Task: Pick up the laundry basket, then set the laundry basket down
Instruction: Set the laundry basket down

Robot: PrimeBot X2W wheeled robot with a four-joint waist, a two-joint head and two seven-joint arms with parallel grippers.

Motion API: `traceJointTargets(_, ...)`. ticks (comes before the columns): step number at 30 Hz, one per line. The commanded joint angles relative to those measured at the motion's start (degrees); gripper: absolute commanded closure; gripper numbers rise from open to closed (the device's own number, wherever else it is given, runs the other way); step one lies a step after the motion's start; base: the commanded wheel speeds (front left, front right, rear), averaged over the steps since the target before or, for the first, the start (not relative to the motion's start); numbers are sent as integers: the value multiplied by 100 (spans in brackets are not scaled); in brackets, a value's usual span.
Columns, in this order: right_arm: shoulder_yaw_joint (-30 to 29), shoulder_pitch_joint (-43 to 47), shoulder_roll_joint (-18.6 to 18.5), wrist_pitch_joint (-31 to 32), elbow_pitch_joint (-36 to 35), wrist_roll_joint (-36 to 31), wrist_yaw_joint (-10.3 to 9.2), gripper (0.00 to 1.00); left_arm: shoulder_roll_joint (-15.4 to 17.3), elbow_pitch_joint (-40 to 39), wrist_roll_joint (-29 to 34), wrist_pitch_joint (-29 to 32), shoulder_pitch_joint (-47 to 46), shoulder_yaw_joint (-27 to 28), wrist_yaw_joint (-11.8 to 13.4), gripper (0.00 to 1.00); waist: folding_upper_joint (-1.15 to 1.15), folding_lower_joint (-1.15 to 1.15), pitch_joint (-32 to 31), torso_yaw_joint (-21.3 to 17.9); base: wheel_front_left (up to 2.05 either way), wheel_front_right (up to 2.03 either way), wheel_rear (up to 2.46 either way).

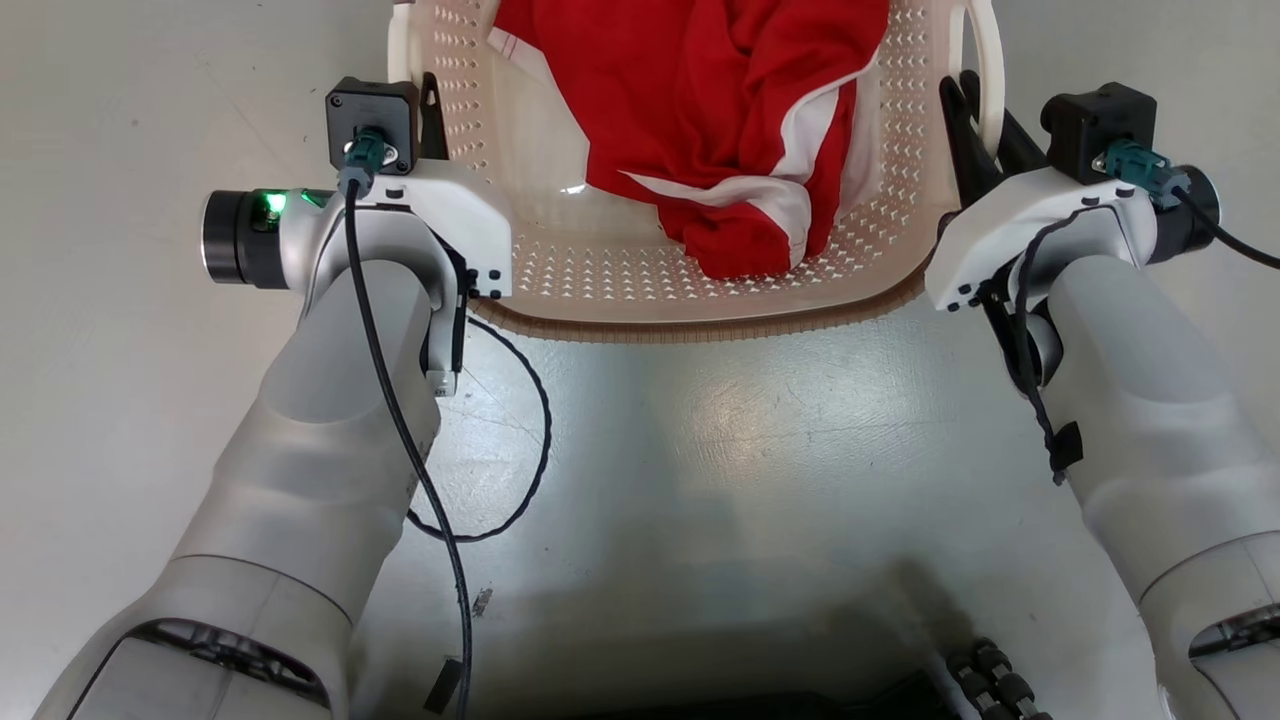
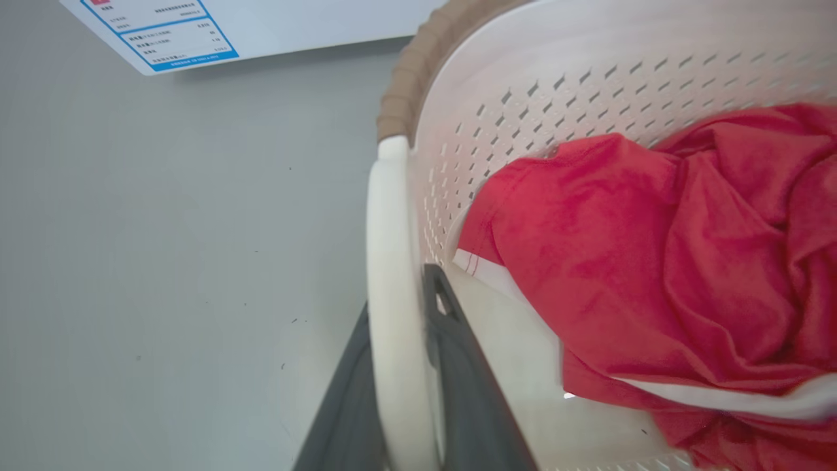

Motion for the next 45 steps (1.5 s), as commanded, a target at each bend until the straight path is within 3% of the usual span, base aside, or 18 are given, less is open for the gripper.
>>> traceJointTargets(1,66,312,184,-80,-38,-117,50,50,45,-93,80,-37,-34,94,-19,92,0,0,7,-3,0,0,0)
traceJointTargets(2,30,304,182,-80,-19,-139,50,0,44,-107,56,-37,-26,115,-15,38,0,0,9,-5,0,0,0)
traceJointTargets(3,-17,304,181,-80,-6,-160,50,0,44,-90,63,-37,-20,105,-2,0,0,0,6,-6,0,0,0)
traceJointTargets(26,-727,939,173,-80,-637,-516,50,0,43,-113,-397,-37,506,76,124,0,0,0,-857,30,0,0,0)
traceJointTargets(34,-928,1361,146,-80,-1113,-662,50,0,43,-354,-570,-37,977,139,48,0,0,0,-1570,102,0,0,0)
traceJointTargets(45,-1348,2352,7,-80,-1753,-966,50,0,42,-790,-653,-37,2037,281,-271,0,0,0,-3002,315,0,0,0)
